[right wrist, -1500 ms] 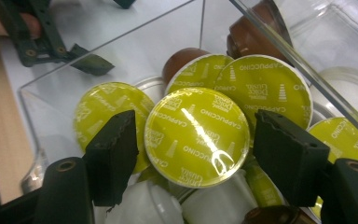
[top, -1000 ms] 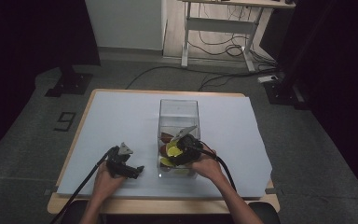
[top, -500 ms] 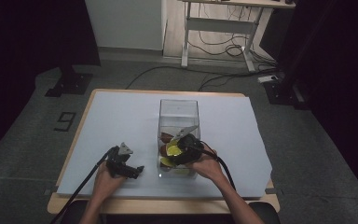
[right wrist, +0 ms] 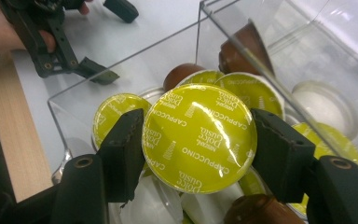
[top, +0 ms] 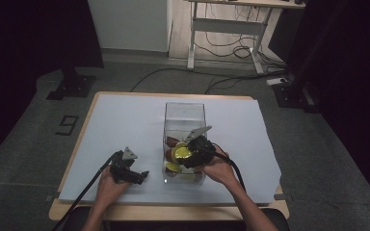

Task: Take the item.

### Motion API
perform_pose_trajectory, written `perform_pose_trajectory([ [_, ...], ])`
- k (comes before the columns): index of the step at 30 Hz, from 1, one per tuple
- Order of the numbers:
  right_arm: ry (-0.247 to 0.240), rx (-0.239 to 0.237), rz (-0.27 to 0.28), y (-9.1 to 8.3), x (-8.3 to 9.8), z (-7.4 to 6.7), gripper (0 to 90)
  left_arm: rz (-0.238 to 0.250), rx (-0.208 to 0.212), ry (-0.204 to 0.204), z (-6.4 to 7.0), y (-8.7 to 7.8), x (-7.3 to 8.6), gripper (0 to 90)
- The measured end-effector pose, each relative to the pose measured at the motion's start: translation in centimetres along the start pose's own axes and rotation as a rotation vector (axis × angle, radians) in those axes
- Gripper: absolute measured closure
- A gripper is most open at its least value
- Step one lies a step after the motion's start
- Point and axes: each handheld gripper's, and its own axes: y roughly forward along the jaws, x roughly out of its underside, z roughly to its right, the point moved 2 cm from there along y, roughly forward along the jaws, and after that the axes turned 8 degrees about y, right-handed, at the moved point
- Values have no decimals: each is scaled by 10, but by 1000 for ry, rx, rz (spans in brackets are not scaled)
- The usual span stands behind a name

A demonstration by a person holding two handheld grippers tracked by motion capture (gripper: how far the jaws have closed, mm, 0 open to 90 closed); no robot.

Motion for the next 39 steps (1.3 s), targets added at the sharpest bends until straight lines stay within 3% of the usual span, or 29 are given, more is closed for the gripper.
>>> perform_pose_trajectory([
  [14, 8, 13, 36, -24, -5, 7, 381, 0, 0, 0, 0, 0, 0, 0],
  [39, 78, 128, 84, -58, 6, 42, 381, 0, 0, 0, 0, 0, 0, 0],
])
